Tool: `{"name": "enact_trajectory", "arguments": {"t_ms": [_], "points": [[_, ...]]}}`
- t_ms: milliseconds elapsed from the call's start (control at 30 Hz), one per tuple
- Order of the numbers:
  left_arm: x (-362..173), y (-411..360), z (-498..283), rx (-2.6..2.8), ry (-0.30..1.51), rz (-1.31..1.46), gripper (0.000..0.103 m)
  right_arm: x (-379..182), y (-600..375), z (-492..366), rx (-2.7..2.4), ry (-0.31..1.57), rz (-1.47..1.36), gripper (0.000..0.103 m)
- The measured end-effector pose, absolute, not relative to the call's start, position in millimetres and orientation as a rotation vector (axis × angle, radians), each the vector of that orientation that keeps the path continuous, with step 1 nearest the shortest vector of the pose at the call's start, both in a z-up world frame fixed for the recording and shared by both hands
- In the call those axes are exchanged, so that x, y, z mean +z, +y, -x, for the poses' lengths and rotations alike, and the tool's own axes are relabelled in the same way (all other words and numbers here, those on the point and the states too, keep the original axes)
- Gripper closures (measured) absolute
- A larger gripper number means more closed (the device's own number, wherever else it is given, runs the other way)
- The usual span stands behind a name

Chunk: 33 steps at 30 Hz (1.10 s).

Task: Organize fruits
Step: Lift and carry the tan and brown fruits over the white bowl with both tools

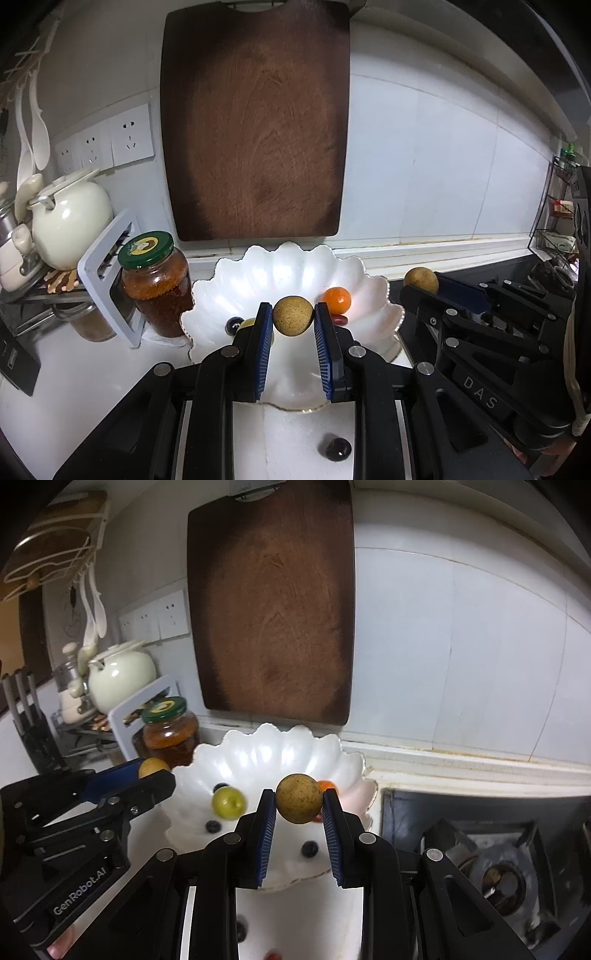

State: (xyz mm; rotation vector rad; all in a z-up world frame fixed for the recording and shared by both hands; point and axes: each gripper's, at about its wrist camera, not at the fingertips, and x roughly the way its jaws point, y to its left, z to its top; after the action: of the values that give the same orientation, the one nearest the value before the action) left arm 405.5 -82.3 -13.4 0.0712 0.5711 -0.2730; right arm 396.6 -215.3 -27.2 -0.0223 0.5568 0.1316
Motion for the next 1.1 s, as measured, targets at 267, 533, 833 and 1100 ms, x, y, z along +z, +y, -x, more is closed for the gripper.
{"name": "enact_trajectory", "arguments": {"t_ms": [267,533,833,1100], "points": [[-24,-95,-438,-0.276,0.647,-0.073,0.079,-38,-223,-432,0.140,0.643,0.004,0.076],[-46,-100,-469,-0.256,0.730,-0.088,0.079,-60,-224,-466,0.138,0.748,0.024,0.076],[-75,-107,-492,-0.241,0.845,-0.132,0.079,-84,-225,-493,0.141,0.844,0.042,0.076],[-100,-109,-504,-0.240,0.957,-0.144,0.079,-94,-225,-499,0.141,0.881,0.054,0.076]]}}
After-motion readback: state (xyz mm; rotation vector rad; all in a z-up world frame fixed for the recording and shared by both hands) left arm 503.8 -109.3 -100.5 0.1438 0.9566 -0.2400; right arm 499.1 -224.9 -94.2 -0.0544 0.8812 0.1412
